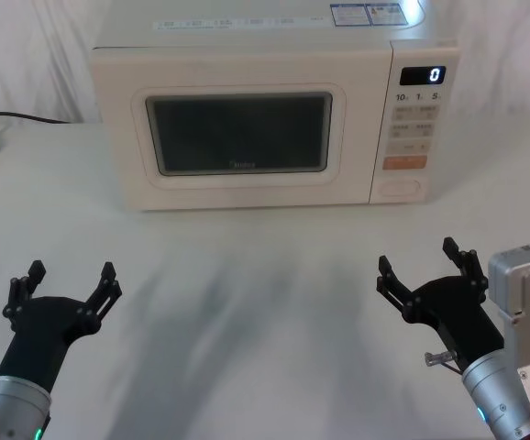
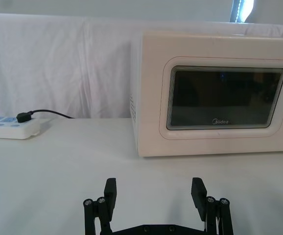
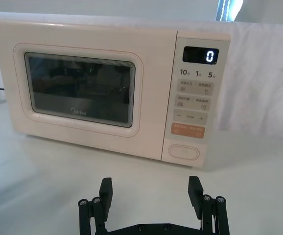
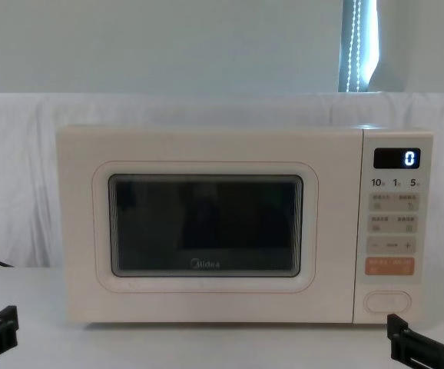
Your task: Press the button to open the microwave door with one hand; close the microwave door with the other hand.
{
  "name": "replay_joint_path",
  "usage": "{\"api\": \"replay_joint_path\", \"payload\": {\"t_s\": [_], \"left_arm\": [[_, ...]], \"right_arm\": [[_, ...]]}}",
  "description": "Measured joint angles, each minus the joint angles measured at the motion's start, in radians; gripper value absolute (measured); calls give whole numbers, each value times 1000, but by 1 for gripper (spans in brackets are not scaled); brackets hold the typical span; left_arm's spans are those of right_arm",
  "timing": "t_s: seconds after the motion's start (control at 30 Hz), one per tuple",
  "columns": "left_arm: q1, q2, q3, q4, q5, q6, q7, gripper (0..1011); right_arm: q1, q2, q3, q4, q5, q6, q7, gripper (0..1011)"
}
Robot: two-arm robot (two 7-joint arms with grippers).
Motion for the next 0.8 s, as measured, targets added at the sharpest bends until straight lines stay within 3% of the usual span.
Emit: {"api": "replay_joint_path", "payload": {"t_s": [0.8], "left_arm": [[0, 0, 0, 0, 0, 0, 0, 1001]], "right_arm": [[0, 0, 0, 0, 0, 0, 0, 1002]]}}
